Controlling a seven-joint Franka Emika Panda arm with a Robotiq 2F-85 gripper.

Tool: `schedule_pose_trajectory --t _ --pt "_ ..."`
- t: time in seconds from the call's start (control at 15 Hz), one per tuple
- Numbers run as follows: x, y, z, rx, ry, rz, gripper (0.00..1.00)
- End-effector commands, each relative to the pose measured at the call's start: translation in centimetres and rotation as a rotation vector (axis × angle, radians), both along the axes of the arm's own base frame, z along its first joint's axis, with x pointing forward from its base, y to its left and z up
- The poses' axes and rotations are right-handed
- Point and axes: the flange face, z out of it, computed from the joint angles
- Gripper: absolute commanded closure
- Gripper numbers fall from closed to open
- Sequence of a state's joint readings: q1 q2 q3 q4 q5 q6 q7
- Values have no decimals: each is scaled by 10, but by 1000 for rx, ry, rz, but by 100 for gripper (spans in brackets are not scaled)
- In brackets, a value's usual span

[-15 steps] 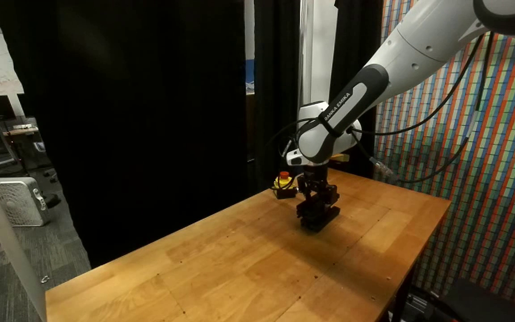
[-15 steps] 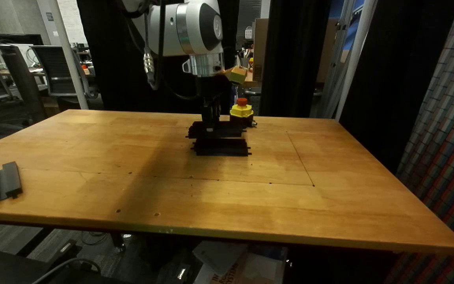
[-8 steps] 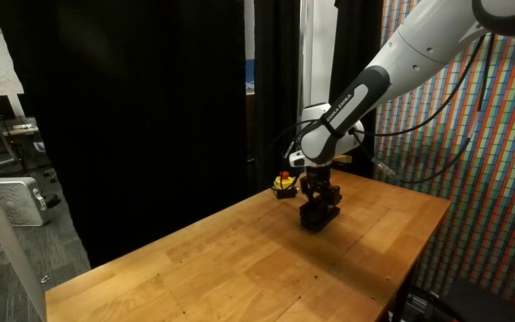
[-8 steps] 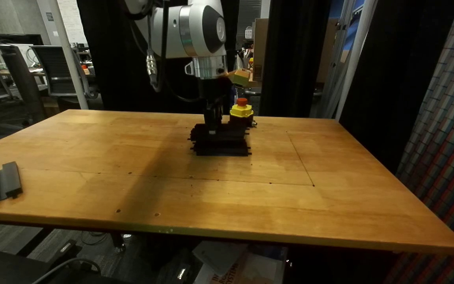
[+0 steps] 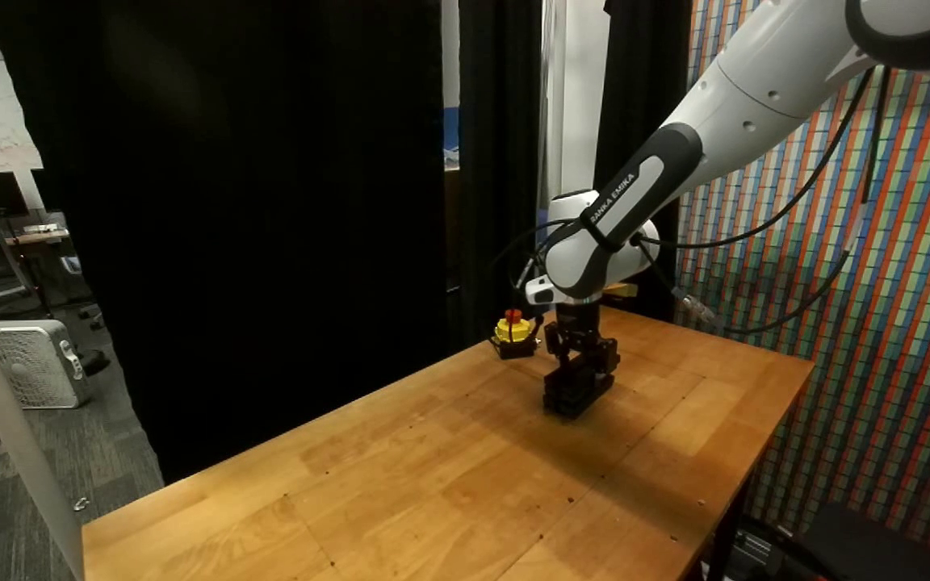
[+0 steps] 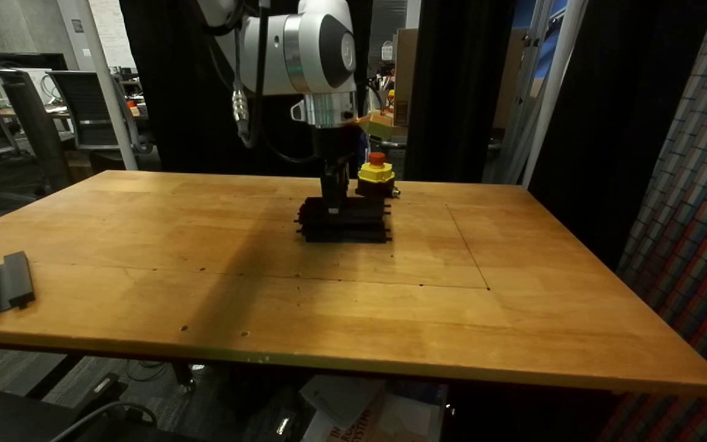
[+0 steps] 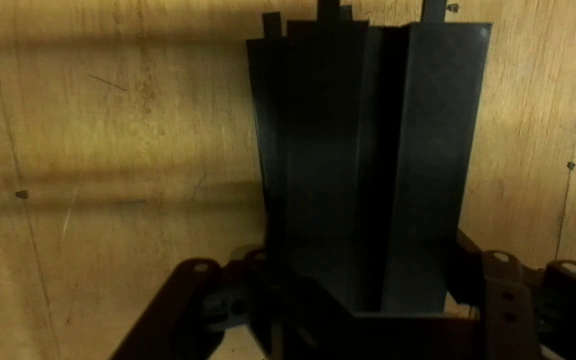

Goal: Stack the black pieces together

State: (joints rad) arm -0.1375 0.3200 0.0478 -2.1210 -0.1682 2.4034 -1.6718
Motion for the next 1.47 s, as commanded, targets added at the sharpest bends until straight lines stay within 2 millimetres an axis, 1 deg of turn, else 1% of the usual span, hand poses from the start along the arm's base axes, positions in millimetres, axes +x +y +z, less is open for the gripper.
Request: schedule_pose_trajectory --t 0.0,0.73,1.07,1.4 --pt "4 -5 2 23 -19 12 54" --pt "14 -10 -7 83 -32 -18 54" --pt "16 -16 -5 81 -41 -26 54" --pt "14 -19 -6 71 -31 5 54"
